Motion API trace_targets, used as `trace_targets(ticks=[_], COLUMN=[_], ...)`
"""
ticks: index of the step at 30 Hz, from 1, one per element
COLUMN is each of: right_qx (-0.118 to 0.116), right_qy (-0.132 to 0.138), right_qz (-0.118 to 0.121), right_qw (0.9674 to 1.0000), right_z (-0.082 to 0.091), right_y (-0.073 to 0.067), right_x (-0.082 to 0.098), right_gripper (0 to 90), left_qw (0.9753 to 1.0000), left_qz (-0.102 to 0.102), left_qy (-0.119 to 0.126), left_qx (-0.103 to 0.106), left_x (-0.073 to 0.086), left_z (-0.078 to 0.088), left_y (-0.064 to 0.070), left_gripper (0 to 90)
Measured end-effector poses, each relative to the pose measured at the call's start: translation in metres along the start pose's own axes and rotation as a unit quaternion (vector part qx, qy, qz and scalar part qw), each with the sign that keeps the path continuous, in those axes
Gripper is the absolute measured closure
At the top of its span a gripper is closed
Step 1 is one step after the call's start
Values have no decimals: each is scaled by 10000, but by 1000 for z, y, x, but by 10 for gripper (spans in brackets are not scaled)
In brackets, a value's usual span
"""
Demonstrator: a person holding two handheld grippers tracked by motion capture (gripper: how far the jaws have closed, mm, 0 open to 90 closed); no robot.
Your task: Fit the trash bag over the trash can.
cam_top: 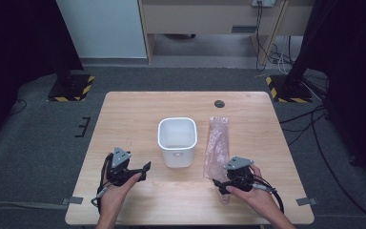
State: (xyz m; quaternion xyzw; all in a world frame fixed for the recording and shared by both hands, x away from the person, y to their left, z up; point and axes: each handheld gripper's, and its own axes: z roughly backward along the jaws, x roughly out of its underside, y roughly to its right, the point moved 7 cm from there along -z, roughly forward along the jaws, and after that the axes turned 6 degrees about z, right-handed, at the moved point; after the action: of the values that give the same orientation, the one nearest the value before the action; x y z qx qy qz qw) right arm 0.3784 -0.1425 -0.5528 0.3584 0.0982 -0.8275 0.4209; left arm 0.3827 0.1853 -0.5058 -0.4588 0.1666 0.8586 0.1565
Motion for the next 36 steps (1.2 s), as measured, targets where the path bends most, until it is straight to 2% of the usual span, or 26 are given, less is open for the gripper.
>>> trace_targets(ticks=[3, 7, 8, 9, 10, 11, 12, 13, 14, 15, 16, 17, 18, 19, 20, 21, 22, 23, 24, 25, 26, 29, 31, 32, 34, 36], right_qx=[-18, 132, 132, 262, 262, 436, 436, 525, 784, 843, 843, 943, 1189, 1189, 1305, 1305, 1331, 1273, 1273, 1218, 1218, 1151, 1192, 1192, 1083, 1070], right_qy=[-182, -499, -499, -591, -591, -667, -667, -681, -750, -740, -740, -725, -640, -640, -454, -454, -151, -7, -7, 163, 163, 130, 54, 54, -16, -111], right_qz=[34, -18, -18, -136, -136, -297, -297, -367, -580, -707, -707, -826, -1018, -1018, -1174, -1174, -1195, -1189, -1189, -1119, -1119, -1129, -1138, -1138, -1291, -1223], right_qw=[9998, 9987, 9987, 9978, 9978, 9964, 9964, 9956, 9924, 9912, 9912, 9895, 9856, 9856, 9834, 9834, 9838, 9847, 9847, 9861, 9861, 9868, 9863, 9863, 9857, 9866], right_z=[-3, -3, -3, 0, 0, 6, 6, 8, 14, 17, 17, 20, 27, 27, 32, 32, 36, 36, 36, 32, 32, 17, 0, 0, -8, -13], right_y=[2, 16, 16, 29, 29, 44, 44, 49, 68, 74, 74, 82, 97, 97, 102, 102, 101, 98, 98, 92, 92, 85, 88, 88, 90, 92], right_x=[7, 21, 21, 28, 28, 34, 34, 36, 44, 47, 47, 50, 54, 54, 52, 52, 43, 37, 37, 28, 28, 22, 21, 21, 24, 29], right_gripper=[138, 157, 157, 170, 170, 181, 181, 189, 191, 192, 192, 192, 191, 191, 185, 185, 173, 167, 167, 140, 140, 114, 120, 120, 120, 120], left_qw=[10000, 10000, 10000, 10000, 10000, 10000, 10000, 10000, 10000, 10000, 10000, 10000, 10000, 10000, 9999, 9999, 9999, 9999, 9999, 9999, 9999, 10000, 9999, 9999, 9999, 10000], left_qz=[4, 30, 30, 47, 49, 44, 43, 47, 55, 55, 57, 64, 61, 60, 62, 66, 67, 68, 68, 54, 54, 41, 67, 67, 73, 75], left_qy=[-4, 15, 15, 23, 26, 26, 21, 15, 12, 12, 16, 27, 32, 35, 42, 50, 51, 50, 50, 38, 38, 30, 45, 45, 47, 45], left_qx=[5, -14, -14, -14, -15, -28, -36, -44, -50, -50, -60, -61, -64, -71, -76, -77, -83, -79, -79, -75, -75, -74, -60, -60, -53, -44], left_x=[0, 0, 0, -1, -1, -1, -1, -1, -1, -1, -1, -1, -1, -1, -2, -2, -2, -2, -2, -1, -1, -1, -1, -1, -2, -1], left_z=[0, 1, 1, 1, 1, 1, 1, 1, 1, 1, 2, 2, 2, 2, 2, 2, 2, 2, 2, 2, 2, 2, 2, 2, 2, 2], left_y=[0, -2, -2, -2, -3, -3, -3, -4, -4, -4, -4, -4, -5, -5, -5, -5, -5, -5, -5, -4, -4, -3, -3, -3, -3, -3], left_gripper=[99, 100, 100, 100, 100, 102, 102, 103, 104, 104, 104, 104, 105, 105, 105, 105, 106, 106, 106, 106, 106, 106, 106, 106, 106, 106])
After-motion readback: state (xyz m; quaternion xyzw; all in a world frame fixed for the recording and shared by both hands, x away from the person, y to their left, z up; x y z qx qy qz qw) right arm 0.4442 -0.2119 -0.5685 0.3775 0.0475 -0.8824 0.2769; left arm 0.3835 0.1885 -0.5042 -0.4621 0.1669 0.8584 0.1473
